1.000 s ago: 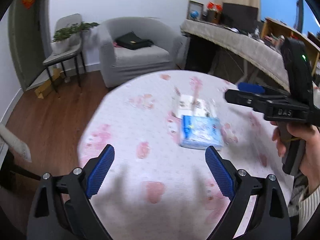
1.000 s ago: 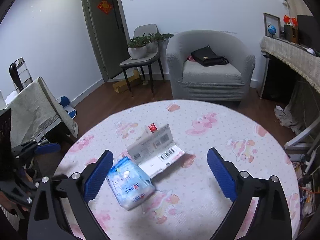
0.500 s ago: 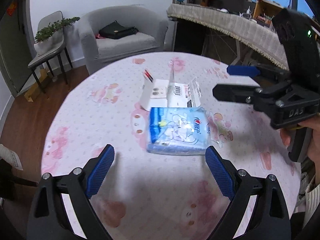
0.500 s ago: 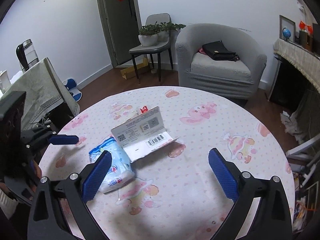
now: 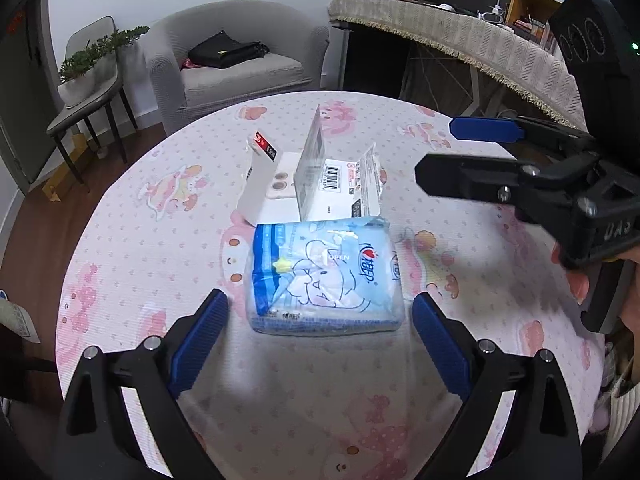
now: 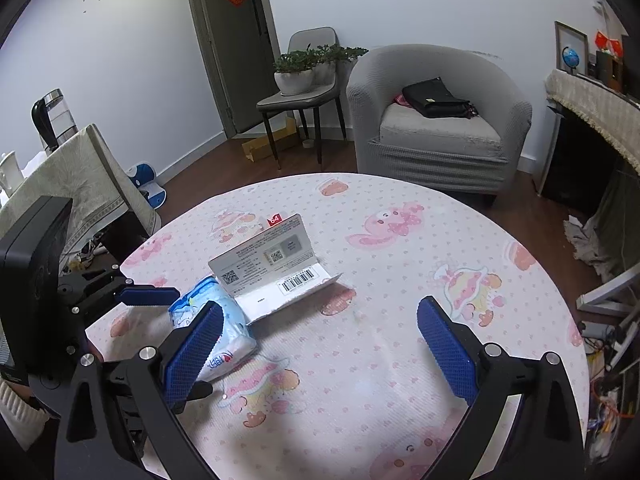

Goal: Collect trash
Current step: 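Close the left tool on the blue tissue pack and lift it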

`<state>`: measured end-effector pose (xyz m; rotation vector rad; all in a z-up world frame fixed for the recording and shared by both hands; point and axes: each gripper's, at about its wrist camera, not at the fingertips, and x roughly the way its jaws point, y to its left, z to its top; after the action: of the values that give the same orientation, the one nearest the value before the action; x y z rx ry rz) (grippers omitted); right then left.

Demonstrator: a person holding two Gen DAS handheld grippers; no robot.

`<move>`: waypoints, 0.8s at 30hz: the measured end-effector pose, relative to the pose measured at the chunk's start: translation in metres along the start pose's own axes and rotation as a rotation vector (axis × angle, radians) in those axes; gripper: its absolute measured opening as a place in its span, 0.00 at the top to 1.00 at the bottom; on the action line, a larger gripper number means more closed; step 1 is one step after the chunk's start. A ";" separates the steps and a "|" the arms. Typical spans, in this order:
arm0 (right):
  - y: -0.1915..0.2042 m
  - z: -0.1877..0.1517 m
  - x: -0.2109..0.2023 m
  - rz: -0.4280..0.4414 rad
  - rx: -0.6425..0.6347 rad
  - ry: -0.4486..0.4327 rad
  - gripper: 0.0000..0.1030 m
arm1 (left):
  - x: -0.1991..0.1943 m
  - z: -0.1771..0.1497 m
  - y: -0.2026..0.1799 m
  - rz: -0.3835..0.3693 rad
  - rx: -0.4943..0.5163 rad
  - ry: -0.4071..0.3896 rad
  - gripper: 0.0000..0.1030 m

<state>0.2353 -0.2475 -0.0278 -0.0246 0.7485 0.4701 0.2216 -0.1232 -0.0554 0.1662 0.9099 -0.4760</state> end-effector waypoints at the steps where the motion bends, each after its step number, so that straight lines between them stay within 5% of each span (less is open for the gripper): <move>1: 0.002 0.000 0.002 0.002 -0.008 0.003 0.04 | 0.000 0.000 -0.001 0.000 0.000 0.000 0.10; 7: 0.018 0.002 0.016 0.007 -0.062 0.032 0.04 | -0.003 0.001 -0.001 -0.026 0.018 -0.016 0.27; 24: 0.043 0.012 0.051 -0.014 -0.121 0.090 0.04 | -0.035 -0.021 0.044 -0.068 -0.060 -0.012 0.28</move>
<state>0.2576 -0.1861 -0.0462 -0.1654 0.8071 0.5030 0.2087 -0.0660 -0.0433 0.0774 0.9191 -0.5115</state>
